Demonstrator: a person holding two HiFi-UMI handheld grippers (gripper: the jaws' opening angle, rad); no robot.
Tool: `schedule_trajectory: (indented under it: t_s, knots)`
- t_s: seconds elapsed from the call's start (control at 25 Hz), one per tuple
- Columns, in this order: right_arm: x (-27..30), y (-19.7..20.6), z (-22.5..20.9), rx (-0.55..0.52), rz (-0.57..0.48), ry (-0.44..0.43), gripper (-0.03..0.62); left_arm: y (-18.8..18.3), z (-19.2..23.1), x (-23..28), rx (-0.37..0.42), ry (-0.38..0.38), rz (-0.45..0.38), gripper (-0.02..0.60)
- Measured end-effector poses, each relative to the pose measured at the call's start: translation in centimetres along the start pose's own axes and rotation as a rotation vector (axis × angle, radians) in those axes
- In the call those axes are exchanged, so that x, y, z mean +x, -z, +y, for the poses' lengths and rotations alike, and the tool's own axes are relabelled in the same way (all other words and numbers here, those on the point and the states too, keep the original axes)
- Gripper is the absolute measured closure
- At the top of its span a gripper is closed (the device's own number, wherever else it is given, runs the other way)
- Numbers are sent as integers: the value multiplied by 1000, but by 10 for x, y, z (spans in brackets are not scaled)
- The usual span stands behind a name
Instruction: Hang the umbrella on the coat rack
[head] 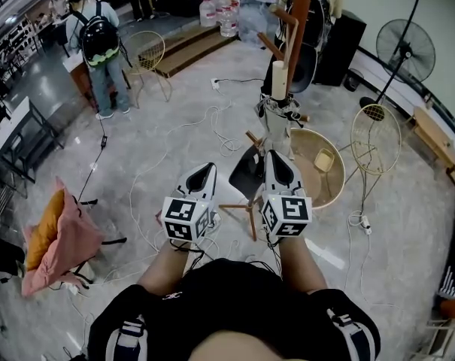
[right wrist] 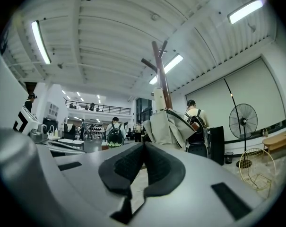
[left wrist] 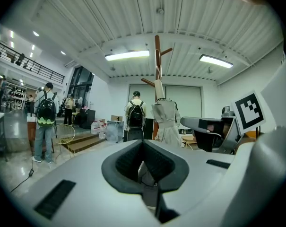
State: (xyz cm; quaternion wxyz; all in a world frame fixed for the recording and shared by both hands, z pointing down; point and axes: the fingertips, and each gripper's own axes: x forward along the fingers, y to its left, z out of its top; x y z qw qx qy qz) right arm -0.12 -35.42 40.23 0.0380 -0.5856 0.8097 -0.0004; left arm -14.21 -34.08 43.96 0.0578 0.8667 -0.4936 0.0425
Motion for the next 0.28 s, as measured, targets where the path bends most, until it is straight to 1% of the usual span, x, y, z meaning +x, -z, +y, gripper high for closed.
schedule_trajectory:
  t_s: [0.28]
  knots:
    - [9,0,4,5,12,-4,580,-6,15,6,-6,-6,-5,563]
